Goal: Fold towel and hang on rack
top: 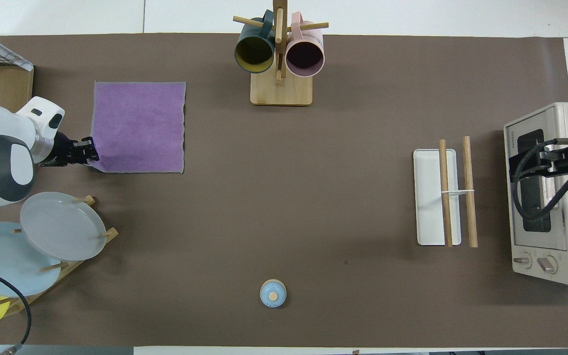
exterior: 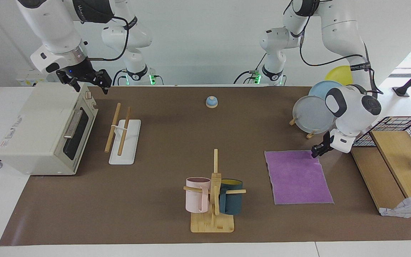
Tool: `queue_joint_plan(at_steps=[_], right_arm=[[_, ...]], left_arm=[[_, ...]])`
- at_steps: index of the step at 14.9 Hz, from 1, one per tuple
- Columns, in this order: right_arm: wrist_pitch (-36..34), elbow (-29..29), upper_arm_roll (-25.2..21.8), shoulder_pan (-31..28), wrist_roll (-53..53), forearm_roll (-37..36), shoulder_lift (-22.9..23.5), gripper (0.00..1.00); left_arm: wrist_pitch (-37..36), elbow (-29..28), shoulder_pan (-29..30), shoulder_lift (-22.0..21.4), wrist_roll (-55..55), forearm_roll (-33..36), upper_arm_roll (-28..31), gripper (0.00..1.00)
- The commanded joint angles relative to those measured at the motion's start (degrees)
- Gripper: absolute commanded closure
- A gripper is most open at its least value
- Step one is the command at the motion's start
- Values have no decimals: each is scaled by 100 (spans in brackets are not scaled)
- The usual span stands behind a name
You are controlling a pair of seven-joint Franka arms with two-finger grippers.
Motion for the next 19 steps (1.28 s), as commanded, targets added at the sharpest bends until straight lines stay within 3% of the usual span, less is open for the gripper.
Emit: queue_joint_plan(at_steps=[1, 8, 10, 12, 19], right_arm=[[-62, -25, 72, -107, -65, 27, -38, 0], [-62, -25, 72, -107, -65, 27, -38, 0], [-62, -25, 72, -107, -65, 27, -38, 0], [-62, -25, 72, -107, -65, 27, -38, 0], [-62, -25, 72, -107, -65, 27, -38, 0]], left_arm=[[-16, -70, 9, -37, -28, -81, -6, 68], [-51, -123, 9, -63, -107, -90, 3, 68], [-51, -132, 9, -63, -221, -90, -6, 75], [-68, -132, 9, -63, -265, -90, 3, 100], [-270, -44, -87, -265, 234, -20, 3, 100]])
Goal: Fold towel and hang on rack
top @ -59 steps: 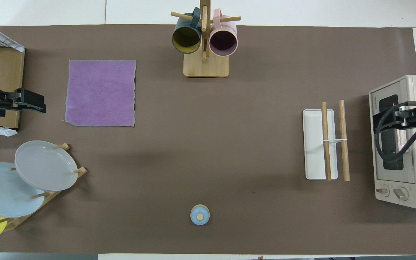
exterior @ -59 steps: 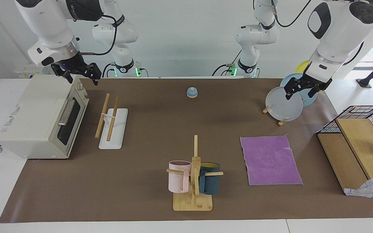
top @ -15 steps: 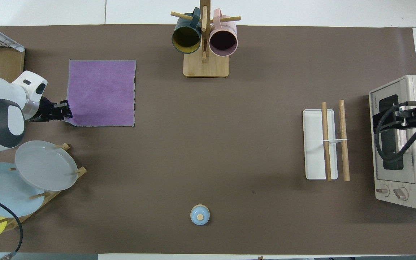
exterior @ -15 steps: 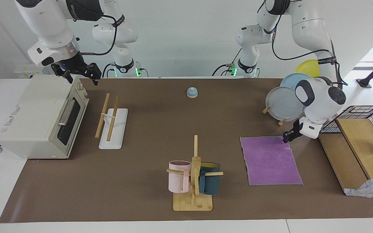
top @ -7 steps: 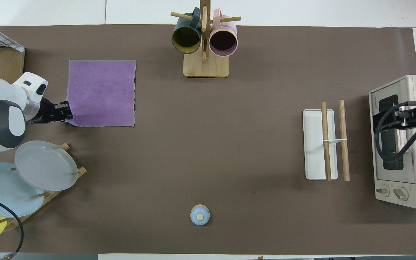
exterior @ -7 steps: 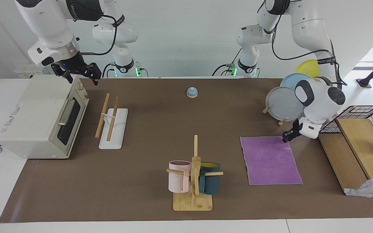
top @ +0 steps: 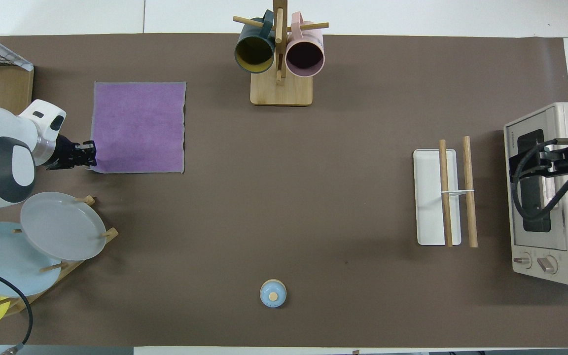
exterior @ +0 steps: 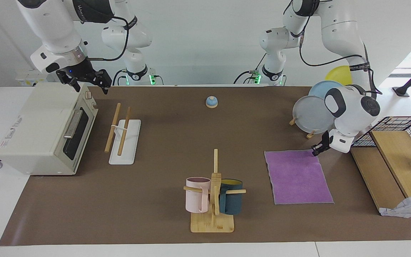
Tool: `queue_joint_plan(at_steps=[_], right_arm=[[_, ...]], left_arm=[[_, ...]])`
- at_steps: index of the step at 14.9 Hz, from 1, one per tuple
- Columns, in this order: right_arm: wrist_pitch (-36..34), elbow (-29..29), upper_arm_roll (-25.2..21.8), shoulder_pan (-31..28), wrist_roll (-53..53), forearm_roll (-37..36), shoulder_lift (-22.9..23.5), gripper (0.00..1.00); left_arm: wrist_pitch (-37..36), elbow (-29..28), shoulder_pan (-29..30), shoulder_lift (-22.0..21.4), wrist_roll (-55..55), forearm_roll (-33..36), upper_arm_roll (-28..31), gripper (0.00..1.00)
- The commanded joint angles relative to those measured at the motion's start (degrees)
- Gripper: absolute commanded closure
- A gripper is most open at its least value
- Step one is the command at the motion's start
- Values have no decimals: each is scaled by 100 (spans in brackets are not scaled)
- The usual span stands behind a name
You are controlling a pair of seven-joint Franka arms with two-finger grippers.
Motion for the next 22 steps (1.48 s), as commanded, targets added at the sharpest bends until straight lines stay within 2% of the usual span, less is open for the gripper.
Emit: queue_joint_plan(at_steps=[1, 8, 12, 14, 17, 21, 22], right_arm=[[-62, -25, 72, -107, -65, 27, -38, 0], [-62, -25, 72, -107, -65, 27, -38, 0], [-62, -25, 72, -107, -65, 27, -38, 0], [-62, -25, 72, -107, -65, 27, -38, 0], [-62, -25, 72, -107, -65, 27, -38, 0], [-62, -25, 72, -107, -65, 27, -38, 0], [-62, -25, 72, -107, -65, 36, -38, 0]], left_arm=[[-243, 9, -99, -297, 408, 150, 10, 100], [-1166, 668, -889, -394, 515, 1363, 10, 100], [-1229, 695, -1706, -465, 471, 2179, 10, 100], [-1220, 782, -2163, -447, 445, 2375, 10, 100], [-1123, 704, -2621, -456, 17, 2700, 2, 100], [-676, 195, -2798, -429, -635, 2701, -16, 100], [-623, 176, -2798, -430, -706, 2701, -25, 47]])
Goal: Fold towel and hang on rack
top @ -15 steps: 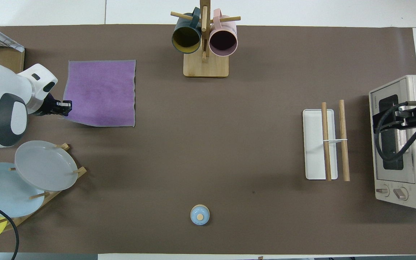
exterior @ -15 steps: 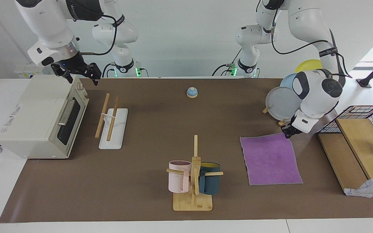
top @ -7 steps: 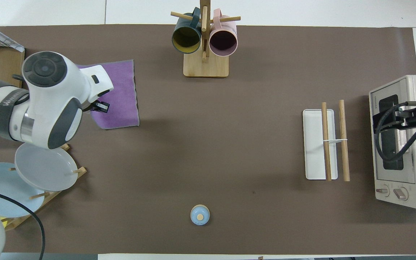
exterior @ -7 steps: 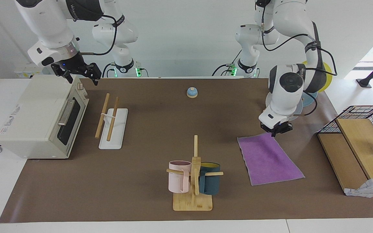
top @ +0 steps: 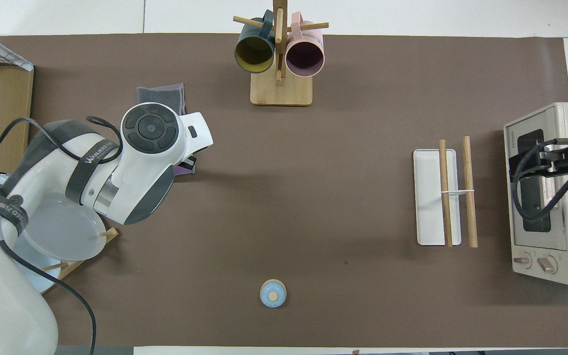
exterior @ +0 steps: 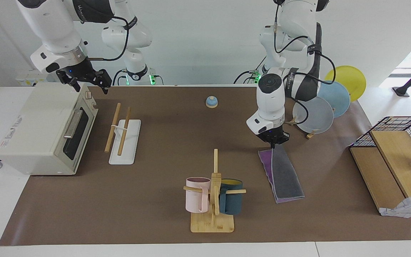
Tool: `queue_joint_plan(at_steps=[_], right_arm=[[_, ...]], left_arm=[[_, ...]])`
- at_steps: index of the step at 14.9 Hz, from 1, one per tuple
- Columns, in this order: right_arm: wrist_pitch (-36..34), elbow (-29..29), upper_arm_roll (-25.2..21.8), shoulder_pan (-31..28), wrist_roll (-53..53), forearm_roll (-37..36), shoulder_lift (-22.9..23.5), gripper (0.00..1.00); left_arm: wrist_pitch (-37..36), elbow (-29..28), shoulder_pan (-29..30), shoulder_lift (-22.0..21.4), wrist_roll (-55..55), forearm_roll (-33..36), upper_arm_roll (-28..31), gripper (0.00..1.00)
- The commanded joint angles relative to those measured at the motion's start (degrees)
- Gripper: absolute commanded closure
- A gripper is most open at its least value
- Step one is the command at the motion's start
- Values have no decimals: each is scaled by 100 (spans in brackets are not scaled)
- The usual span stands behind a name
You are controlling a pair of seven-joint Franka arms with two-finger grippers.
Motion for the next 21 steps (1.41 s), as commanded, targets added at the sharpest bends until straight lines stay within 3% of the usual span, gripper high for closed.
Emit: queue_joint_plan(at_steps=[1, 6, 9, 14, 21], right_arm=[[-62, -25, 72, -107, -65, 27, -38, 0], [-62, -25, 72, -107, -65, 27, -38, 0], [-62, -25, 72, -107, -65, 27, -38, 0], [-62, -25, 72, -107, -65, 27, -38, 0], [-62, -25, 72, -107, -65, 27, -38, 0]], left_arm=[[236, -193, -39, -44, -315, 143, 54, 0], [191, -114, 197, -79, -236, -215, 45, 0], [314, 79, 575, -27, -104, -1049, 45, 0], [991, 10, 1427, 52, 1089, -2825, 45, 0], [1440, 54, 1956, 799, 2497, -4004, 10, 0]])
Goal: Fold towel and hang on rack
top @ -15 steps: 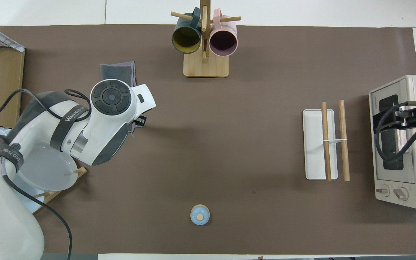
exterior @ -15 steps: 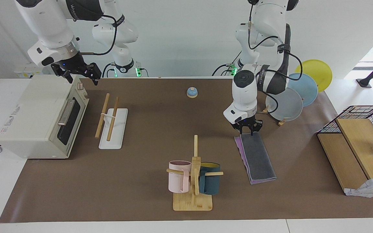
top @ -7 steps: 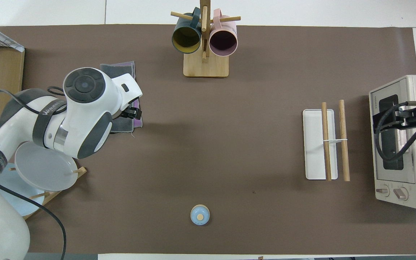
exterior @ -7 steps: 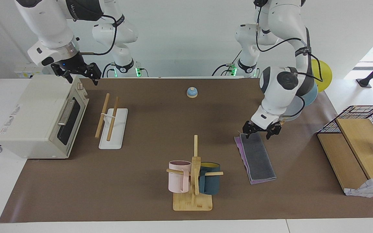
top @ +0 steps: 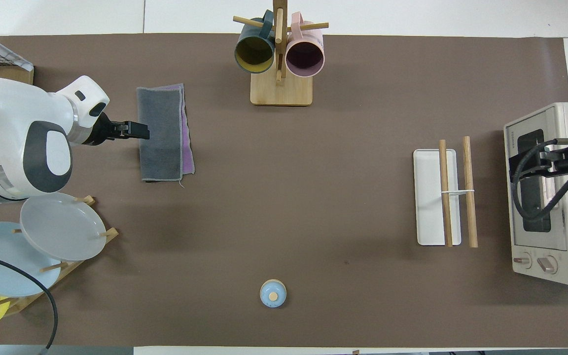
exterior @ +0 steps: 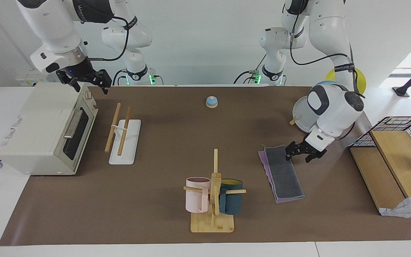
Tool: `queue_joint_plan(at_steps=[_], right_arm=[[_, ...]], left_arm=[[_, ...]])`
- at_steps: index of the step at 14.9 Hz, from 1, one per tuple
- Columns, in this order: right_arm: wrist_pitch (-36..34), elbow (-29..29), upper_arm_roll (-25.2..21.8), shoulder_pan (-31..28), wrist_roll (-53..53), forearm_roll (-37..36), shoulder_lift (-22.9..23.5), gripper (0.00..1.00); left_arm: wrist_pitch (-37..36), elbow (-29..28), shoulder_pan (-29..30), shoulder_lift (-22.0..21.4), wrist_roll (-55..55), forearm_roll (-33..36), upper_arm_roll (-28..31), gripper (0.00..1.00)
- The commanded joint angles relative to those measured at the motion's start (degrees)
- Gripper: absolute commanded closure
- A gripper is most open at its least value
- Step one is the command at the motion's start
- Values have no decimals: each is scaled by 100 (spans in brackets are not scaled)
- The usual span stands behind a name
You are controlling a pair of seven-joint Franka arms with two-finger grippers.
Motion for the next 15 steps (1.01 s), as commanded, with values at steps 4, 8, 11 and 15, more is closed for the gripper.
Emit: queue_joint_plan(at_steps=[4, 8, 11, 15], right_arm=[[-62, -25, 72, -107, -65, 27, -38, 0], [-62, -25, 72, -107, -65, 27, -38, 0], [-62, -25, 72, -107, -65, 27, -38, 0], [-62, -25, 72, -107, -65, 27, -38, 0]], left_arm=[[-67, -52, 59, 182, 257, -672, -116, 0], [-58, -52, 33, 217, 266, -700, -125, 9], [-93, -104, 15, 208, 284, -700, -116, 16], [-190, -183, 33, 173, 336, -700, -107, 16]])
